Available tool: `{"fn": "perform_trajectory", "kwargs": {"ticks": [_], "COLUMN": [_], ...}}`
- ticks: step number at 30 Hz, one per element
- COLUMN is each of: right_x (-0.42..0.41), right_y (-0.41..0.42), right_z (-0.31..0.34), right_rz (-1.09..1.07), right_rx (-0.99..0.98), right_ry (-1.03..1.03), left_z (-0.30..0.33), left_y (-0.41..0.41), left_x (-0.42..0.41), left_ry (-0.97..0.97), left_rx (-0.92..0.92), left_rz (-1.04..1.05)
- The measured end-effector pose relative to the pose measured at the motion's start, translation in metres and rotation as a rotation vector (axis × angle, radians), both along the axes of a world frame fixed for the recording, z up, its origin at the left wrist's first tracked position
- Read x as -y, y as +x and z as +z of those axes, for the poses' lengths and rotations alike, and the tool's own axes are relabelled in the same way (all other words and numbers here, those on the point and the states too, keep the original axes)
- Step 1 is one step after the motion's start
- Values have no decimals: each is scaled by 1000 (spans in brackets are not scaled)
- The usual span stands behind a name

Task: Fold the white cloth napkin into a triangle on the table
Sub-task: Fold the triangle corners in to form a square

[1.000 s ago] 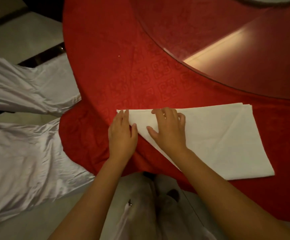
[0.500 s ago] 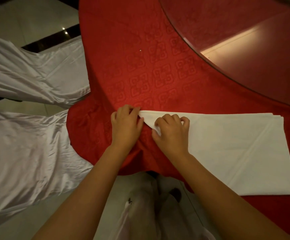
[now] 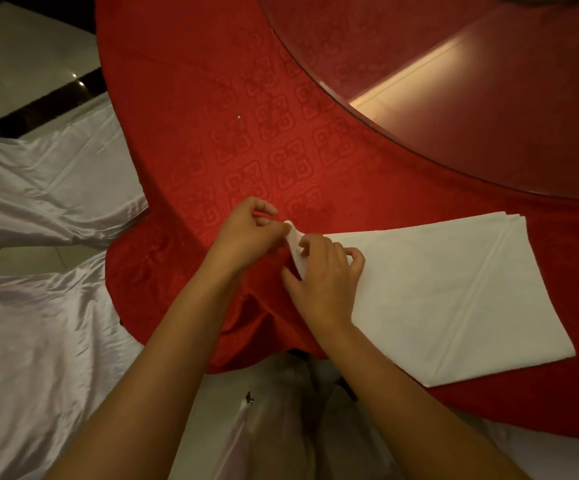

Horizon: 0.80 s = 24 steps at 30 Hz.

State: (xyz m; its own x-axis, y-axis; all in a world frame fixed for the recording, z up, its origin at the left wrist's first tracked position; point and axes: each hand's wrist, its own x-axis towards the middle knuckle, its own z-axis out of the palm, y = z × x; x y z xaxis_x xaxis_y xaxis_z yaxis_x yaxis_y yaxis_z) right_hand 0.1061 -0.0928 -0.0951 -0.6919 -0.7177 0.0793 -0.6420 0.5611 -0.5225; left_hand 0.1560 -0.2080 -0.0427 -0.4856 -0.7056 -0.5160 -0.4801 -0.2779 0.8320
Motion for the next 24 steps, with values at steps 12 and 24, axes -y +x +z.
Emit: {"fn": "perform_trajectory", "kwargs": {"ticks": [12,24], "right_x": [-64,-111], "right_y": [-92,-211], "right_z": [31,23], "right_rz": [-456,-441], "right_rx": [510,335], "right_ry": [-219,44], "left_z": [-12,-47], "left_y": [-57,-63], "left_x": [-61,-124], "left_ry": [-450,-840], "left_rx": [-97,-2], "left_rz": [-248,-809]}}
